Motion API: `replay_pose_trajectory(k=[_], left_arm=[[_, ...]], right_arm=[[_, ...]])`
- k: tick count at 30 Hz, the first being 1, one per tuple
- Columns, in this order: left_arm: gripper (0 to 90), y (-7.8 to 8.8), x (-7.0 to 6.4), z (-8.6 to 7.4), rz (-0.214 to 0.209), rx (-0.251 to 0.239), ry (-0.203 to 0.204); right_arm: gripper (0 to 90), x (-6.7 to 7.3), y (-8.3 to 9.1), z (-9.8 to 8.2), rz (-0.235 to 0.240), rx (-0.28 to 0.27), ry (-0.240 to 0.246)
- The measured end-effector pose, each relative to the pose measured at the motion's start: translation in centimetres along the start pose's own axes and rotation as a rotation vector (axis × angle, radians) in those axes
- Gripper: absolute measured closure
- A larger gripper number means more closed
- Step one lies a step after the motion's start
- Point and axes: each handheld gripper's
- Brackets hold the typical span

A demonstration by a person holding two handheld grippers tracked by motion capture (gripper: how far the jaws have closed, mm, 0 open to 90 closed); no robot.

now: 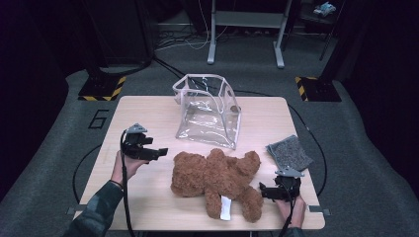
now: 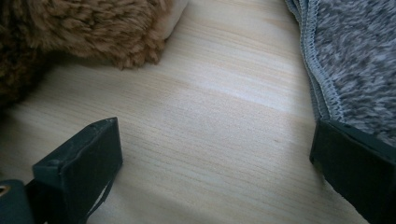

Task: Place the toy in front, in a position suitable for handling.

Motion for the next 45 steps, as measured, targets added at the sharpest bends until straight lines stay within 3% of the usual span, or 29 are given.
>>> replay_pose_trajectory(k=[3, 13, 15, 16, 18, 29, 35, 38, 40, 43, 45], left_arm=[[13.4, -0.5, 0.5, 0.9, -0.010, 0.007, 0.026], [13.8, -2.2, 1.3, 4.5, -0.016, 0.046, 0.010], [13.9, -2.7, 1.2, 5.1, -0.022, 0.051, 0.028], [14.1, -2.9, 1.4, 5.5, -0.023, 0.059, 0.010], [14.4, -3.5, 1.3, 6.0, -0.031, 0.066, 0.034], [17.4, -6.9, 0.9, 8.5, -0.006, 0.101, 0.001], [26.4, -8.6, 0.9, 9.8, 0.032, 0.099, -0.015], [33.0, -9.2, 1.1, 10.5, 0.053, 0.068, -0.010], [37.2, -9.6, 1.2, 10.9, 0.045, 0.052, 0.015], [43.3, -10.0, 1.1, 11.3, 0.070, -0.005, 0.011], [48.3, -10.3, 1.2, 11.6, 0.070, 0.009, 0.020]], right_arm=[[1.7, 0.0, 0.0, 0.0, 0.002, -0.001, 0.000], [2.3, 0.0, 0.0, 0.0, -0.001, -0.002, -0.005], [2.3, 0.0, 0.0, 0.0, -0.001, -0.002, -0.005], [2.3, 0.0, 0.0, 0.0, -0.001, -0.003, -0.004], [2.4, -0.1, 0.0, 0.0, -0.001, -0.003, -0.004], [2.7, -0.1, 0.0, 0.0, 0.000, -0.005, -0.003], [2.9, -0.1, 0.0, 0.0, 0.000, -0.007, -0.004], [3.1, -0.1, 0.0, 0.0, 0.000, -0.006, -0.006], [3.2, -0.1, 0.0, 0.0, -0.001, -0.006, -0.007], [3.3, -0.1, 0.0, 0.0, 0.000, -0.006, -0.007], [3.5, 0.0, 0.1, 0.0, -0.002, -0.006, -0.017]])
Point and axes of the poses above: each handheld gripper's, and its own axes: y roughly backward along the jaws, z roughly out of its top, x roughly to its left, and after that the axes turned 11 degrees about y, right-handed
